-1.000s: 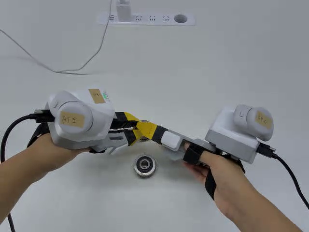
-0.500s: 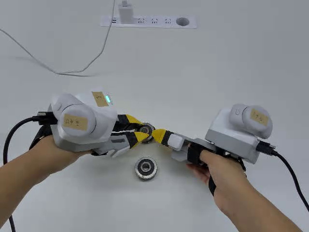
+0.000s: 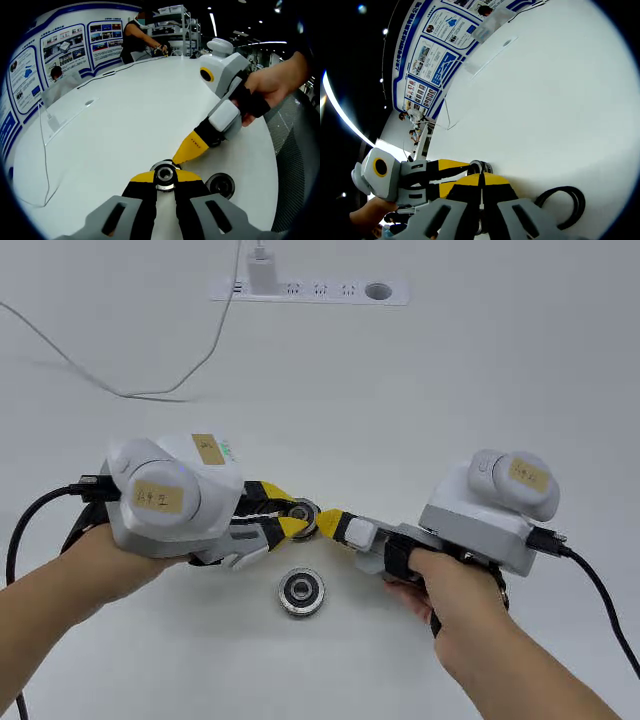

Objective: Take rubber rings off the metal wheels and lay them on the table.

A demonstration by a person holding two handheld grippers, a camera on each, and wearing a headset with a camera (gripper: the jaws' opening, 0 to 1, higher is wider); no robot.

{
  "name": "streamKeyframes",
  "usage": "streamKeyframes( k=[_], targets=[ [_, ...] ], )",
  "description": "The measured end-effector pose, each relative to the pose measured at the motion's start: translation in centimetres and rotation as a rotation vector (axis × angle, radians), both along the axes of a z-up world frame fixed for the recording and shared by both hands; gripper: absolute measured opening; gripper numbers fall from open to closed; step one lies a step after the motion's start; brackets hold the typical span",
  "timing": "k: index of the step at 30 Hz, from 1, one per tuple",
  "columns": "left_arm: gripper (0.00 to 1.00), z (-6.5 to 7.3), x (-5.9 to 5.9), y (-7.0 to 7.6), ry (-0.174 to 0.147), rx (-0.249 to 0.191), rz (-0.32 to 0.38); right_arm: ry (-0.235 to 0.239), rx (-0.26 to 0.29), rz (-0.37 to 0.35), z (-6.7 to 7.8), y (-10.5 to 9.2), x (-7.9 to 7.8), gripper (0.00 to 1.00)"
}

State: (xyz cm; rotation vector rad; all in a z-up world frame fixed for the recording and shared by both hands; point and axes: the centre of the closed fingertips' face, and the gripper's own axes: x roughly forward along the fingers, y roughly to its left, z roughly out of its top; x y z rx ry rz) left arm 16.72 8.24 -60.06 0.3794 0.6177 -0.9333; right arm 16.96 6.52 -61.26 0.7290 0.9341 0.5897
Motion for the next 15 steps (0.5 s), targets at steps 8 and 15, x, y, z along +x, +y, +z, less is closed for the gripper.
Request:
streamKeyframes(
  k=[8,15],
  targets=[
    [0.12,-0.01,0.03,0.04,0.004,-0.004,0.005,-0.007,0.009,-0.008,0.33,0.12,0.01,0.0],
    [0.12,0.0,0.01,0.05,0.003,-0.006,0.006,-0.019,0.018,-0.006,0.58,0.26,0.01,0.0]
  ],
)
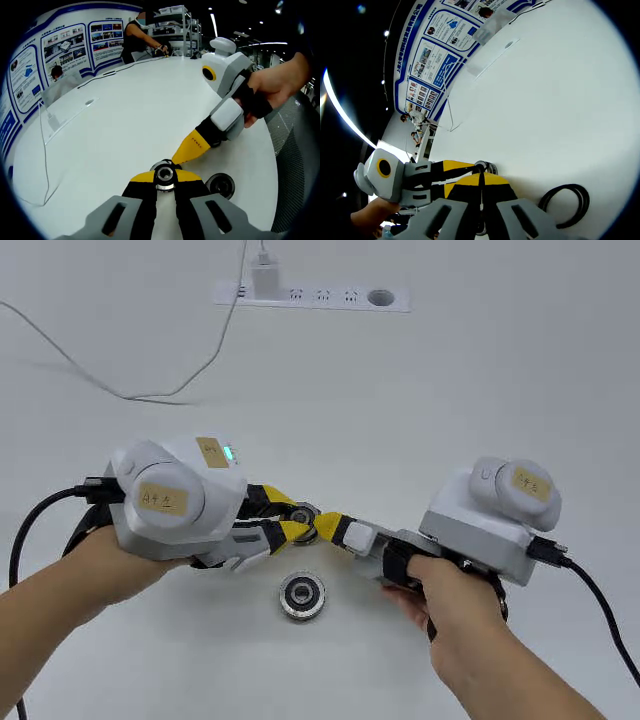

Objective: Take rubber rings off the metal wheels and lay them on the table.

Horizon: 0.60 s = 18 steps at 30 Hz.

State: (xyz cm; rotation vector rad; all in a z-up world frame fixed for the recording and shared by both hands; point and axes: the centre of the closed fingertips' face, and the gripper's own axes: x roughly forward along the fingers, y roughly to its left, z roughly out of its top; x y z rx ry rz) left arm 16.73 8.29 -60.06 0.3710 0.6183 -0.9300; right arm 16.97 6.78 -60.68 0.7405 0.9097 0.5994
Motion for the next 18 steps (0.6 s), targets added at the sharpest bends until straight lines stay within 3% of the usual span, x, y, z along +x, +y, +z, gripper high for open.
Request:
streamKeyframes(
  k=[18],
  targets=[
    [0.12,-0.05,-0.02,0.02,-0.001,-0.006,0.002,-0.036,0.017,0.036,0.71,0.41,-0.28,0.0]
  ],
)
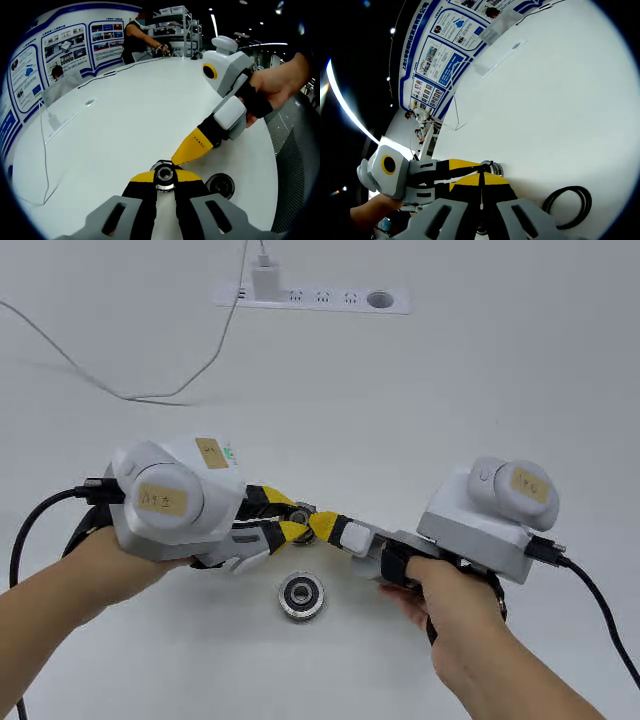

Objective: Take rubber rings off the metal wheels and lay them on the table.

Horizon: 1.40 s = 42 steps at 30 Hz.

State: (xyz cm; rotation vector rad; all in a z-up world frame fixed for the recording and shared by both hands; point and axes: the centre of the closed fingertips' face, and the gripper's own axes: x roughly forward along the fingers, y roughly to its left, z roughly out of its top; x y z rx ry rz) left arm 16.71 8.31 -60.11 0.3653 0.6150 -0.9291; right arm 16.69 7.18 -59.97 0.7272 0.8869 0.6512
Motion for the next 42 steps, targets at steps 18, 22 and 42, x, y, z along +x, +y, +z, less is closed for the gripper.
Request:
streamKeyframes(
  k=[18,22,42],
  targets=[
    [0.12,-0.01,-0.12,0.01,-0.003,-0.006,0.003,-0.026,0.033,0.026,0.63,0.43,-0.49,0.0],
    [0.12,-0.01,-0.14,0.01,-0.005,-0.004,0.004,-0.032,0.04,0.028,0.8,0.44,-0.62,0.0],
    [0.13,-0.12,0.16,0.21,0.003,0.007,0.005,0.024,0.057,-0.04,0.49,0.09,-0.22,0.01]
  ],
)
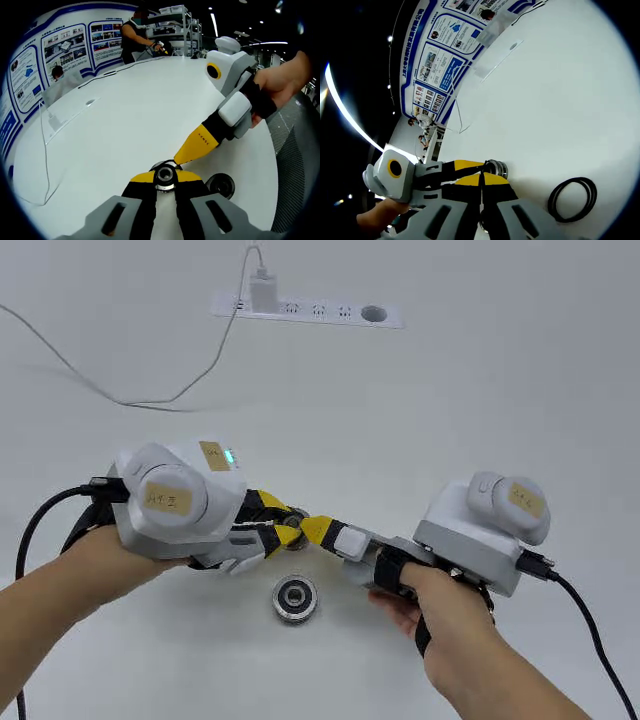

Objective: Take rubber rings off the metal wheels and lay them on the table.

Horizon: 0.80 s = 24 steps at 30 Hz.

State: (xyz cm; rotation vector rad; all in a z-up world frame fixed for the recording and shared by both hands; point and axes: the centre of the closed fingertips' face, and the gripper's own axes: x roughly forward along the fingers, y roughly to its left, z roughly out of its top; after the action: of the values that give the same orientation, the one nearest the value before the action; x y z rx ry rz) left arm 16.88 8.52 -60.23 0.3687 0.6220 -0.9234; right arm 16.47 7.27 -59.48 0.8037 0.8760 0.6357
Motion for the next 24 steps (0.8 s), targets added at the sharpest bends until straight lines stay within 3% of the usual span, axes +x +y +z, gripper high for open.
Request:
streamKeyframes(
  k=[14,24],
  targets=[
    [0.12,0.8,-0.4,0.1,-0.011,0.025,-0.026,0.021,0.025,-0.012,0.2,0.1,0.1,0.01],
    [0.16,2.2,-1.0,1.2,-0.025,0.012,0.011,0.022,0.046,-0.018,0.7,0.5,0.3,0.01]
  ],
)
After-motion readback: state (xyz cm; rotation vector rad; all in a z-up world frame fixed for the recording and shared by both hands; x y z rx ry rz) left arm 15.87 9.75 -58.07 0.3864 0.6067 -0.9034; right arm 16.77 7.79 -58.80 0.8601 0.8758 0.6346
